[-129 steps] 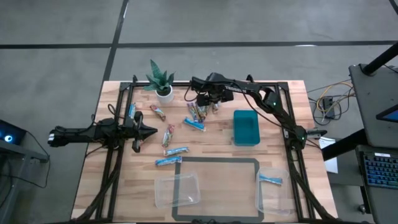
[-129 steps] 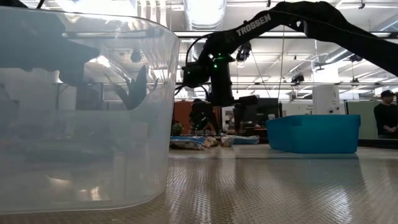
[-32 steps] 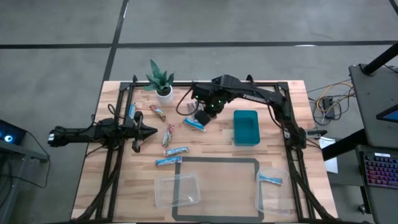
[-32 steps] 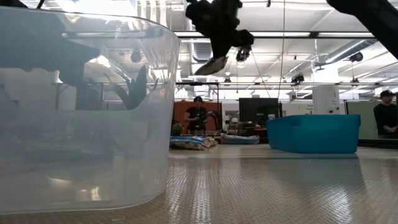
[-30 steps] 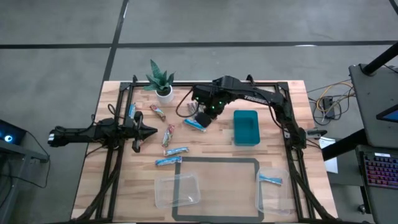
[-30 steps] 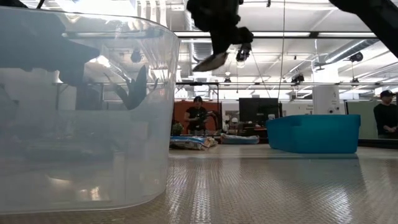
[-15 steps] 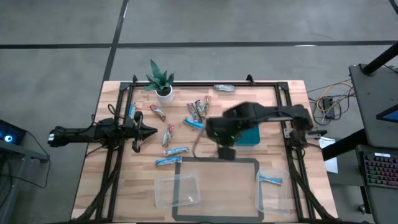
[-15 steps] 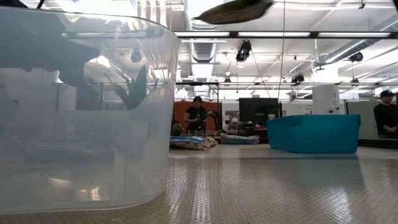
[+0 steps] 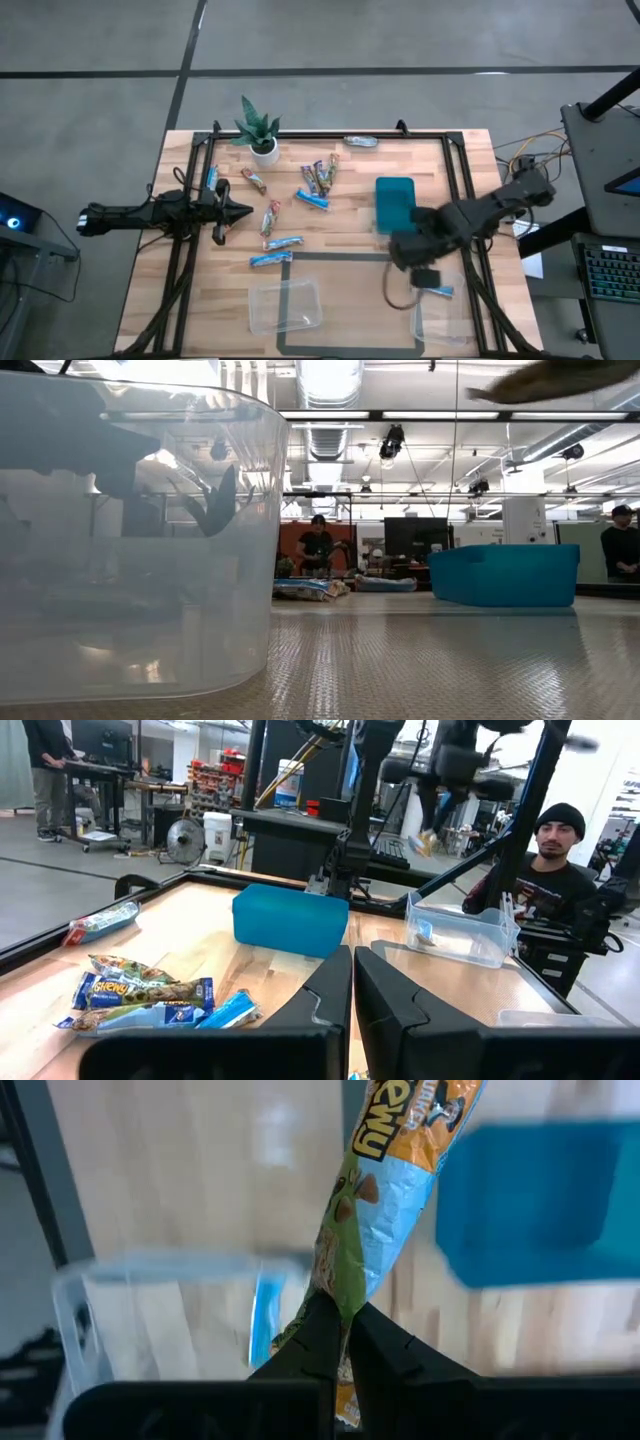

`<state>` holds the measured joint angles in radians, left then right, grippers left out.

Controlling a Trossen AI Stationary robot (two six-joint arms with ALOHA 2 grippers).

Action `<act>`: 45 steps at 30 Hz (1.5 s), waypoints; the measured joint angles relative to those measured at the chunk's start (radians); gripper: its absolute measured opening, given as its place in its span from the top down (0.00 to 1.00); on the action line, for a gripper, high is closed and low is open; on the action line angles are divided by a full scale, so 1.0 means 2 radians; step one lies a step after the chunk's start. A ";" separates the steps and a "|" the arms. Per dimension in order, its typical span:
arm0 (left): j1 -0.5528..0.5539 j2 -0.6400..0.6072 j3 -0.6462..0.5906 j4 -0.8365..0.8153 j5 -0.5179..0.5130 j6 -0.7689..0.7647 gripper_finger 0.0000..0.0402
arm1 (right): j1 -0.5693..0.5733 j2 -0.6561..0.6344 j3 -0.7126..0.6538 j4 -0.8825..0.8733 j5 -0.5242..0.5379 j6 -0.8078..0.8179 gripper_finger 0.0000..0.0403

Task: Pick and place Granola Bars by type
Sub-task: Put the yellow granola bar into the right transparent bin

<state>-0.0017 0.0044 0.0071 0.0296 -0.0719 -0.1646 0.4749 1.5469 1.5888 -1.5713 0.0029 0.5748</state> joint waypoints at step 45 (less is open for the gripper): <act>0.000 0.000 0.000 0.000 0.000 0.000 1.00 | 0.271 0.060 -0.222 0.187 -0.078 0.284 0.98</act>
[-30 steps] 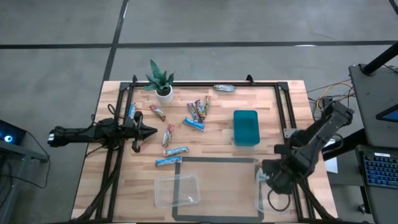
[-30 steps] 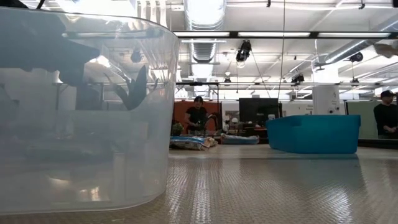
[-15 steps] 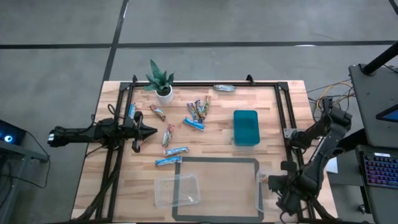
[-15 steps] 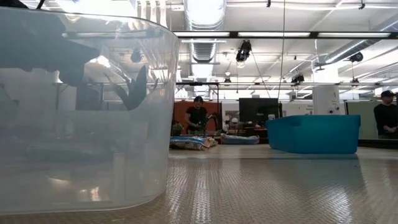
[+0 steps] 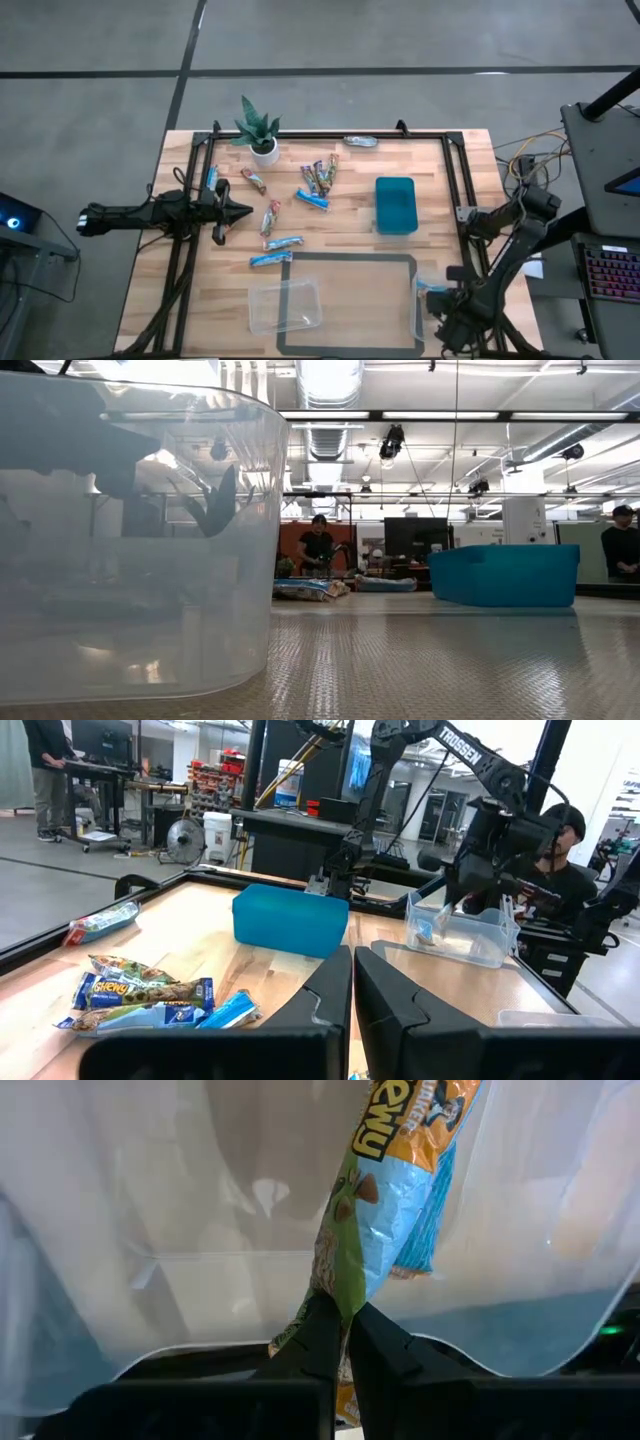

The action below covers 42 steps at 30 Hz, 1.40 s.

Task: Pick and place Granola Bars by type
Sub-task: Put the yellow granola bar into the right transparent bin, then put the top yellow granola bar into the right transparent bin

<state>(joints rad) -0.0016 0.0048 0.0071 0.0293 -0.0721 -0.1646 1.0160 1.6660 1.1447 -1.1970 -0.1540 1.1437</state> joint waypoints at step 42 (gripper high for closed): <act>0.000 0.000 0.000 0.000 0.000 0.000 1.00 | -0.108 0.001 0.078 -0.124 0.007 -0.104 0.47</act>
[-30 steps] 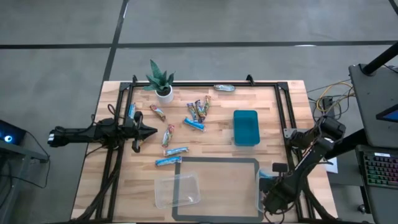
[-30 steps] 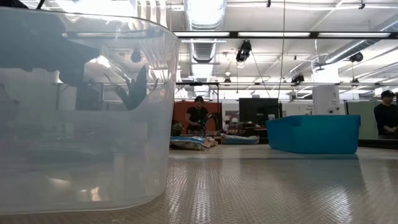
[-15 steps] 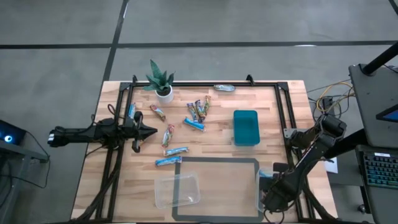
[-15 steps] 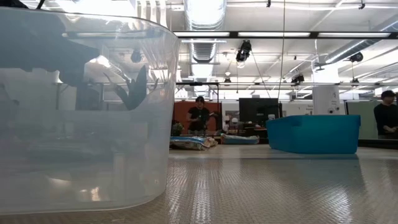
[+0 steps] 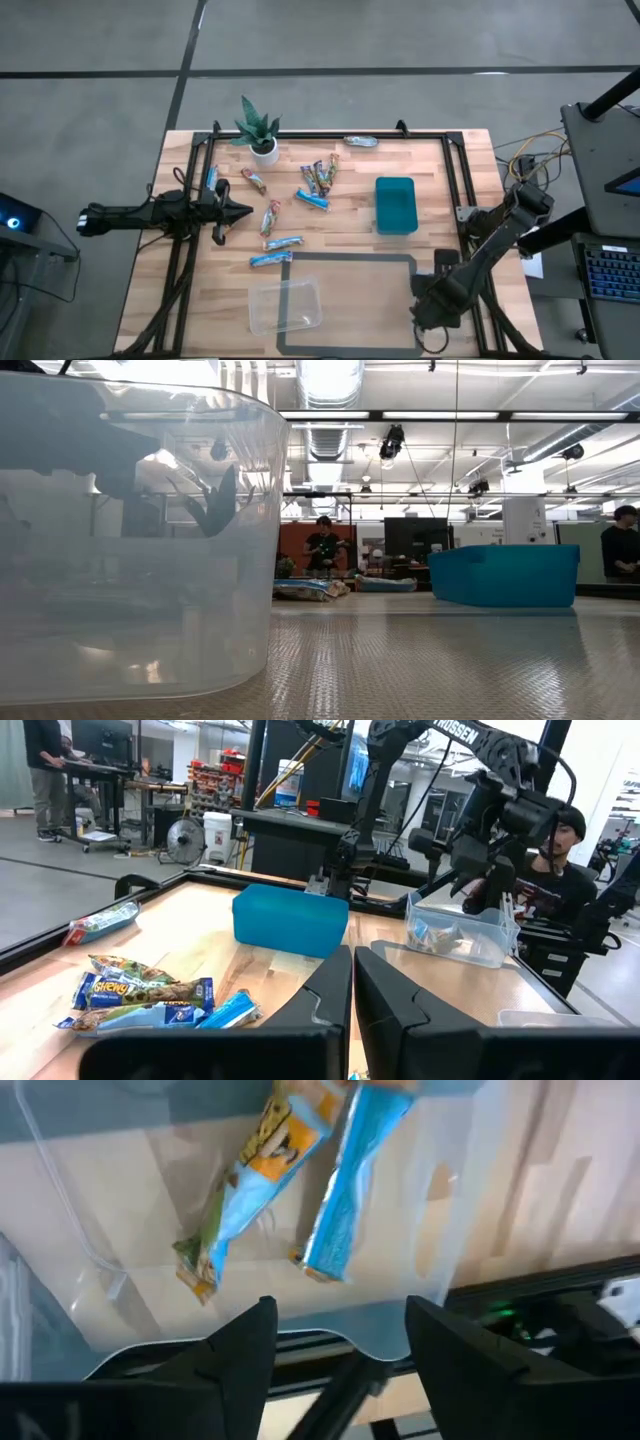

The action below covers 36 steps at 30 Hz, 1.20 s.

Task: Pick and place Granola Bars by type
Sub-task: Put the top yellow granola bar into the right transparent bin

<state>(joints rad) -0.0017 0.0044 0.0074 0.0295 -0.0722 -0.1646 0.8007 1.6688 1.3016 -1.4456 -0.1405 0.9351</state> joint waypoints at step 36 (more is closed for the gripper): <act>0.000 0.000 0.000 0.000 0.000 0.000 1.00 | -0.378 0.000 0.170 0.003 0.263 -0.435 0.46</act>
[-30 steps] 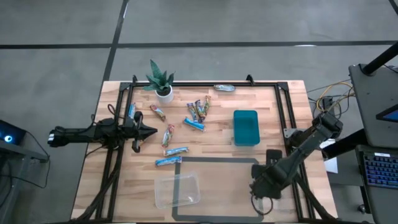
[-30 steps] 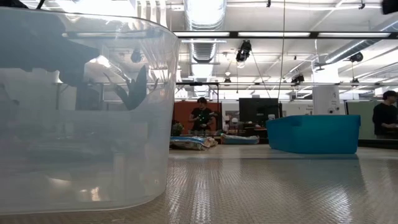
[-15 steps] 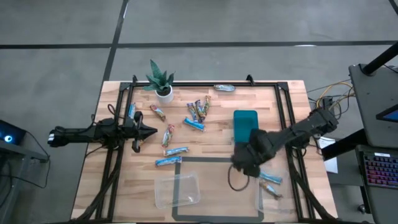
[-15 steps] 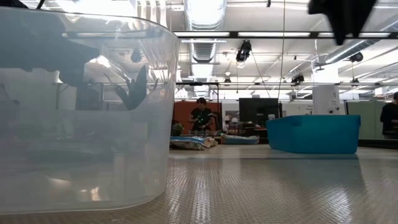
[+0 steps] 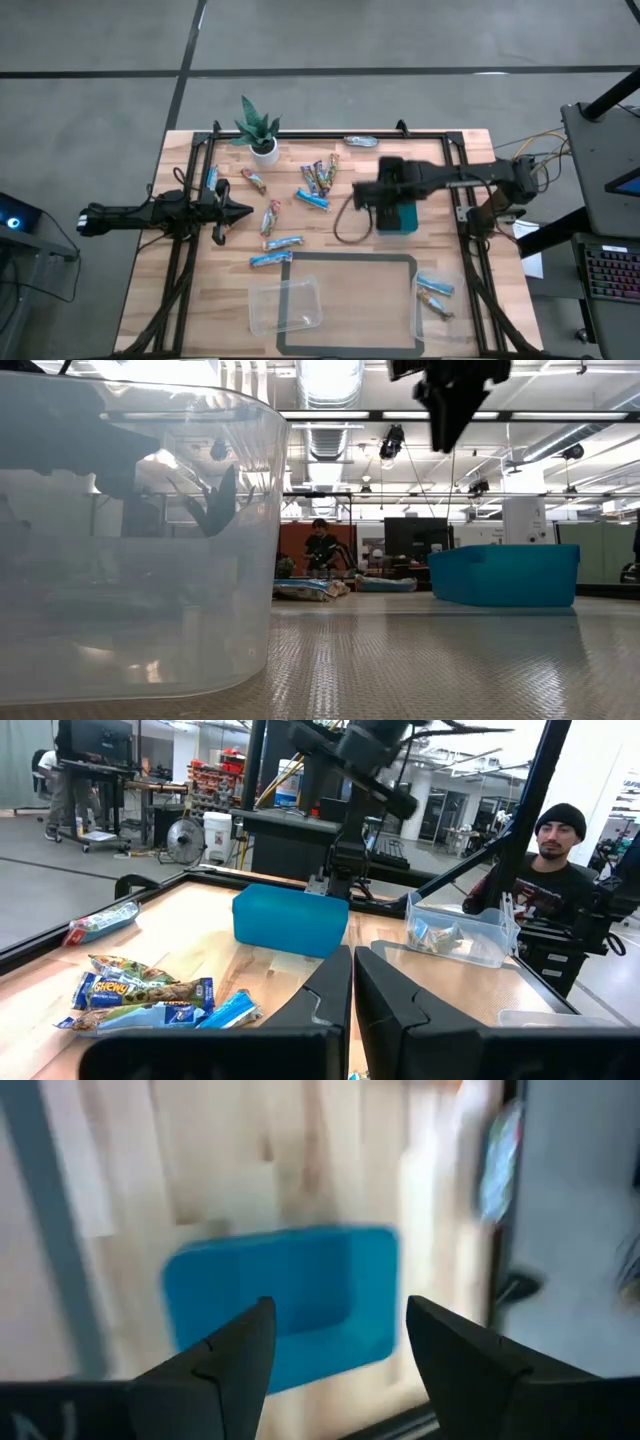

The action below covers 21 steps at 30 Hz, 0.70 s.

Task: Pick and place Granola Bars by type
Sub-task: Put the top yellow granola bar into the right transparent bin

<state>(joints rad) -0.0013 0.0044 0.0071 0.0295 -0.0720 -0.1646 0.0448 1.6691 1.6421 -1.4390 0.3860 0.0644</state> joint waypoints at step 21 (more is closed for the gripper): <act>0.000 0.000 0.000 0.000 0.000 0.000 1.00 | -0.148 0.012 -0.009 0.358 -0.077 -0.551 0.46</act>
<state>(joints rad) -0.0017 0.0045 0.0073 0.0292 -0.0723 -0.1646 -0.2511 1.6938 1.6245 -0.7236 0.2323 -1.0382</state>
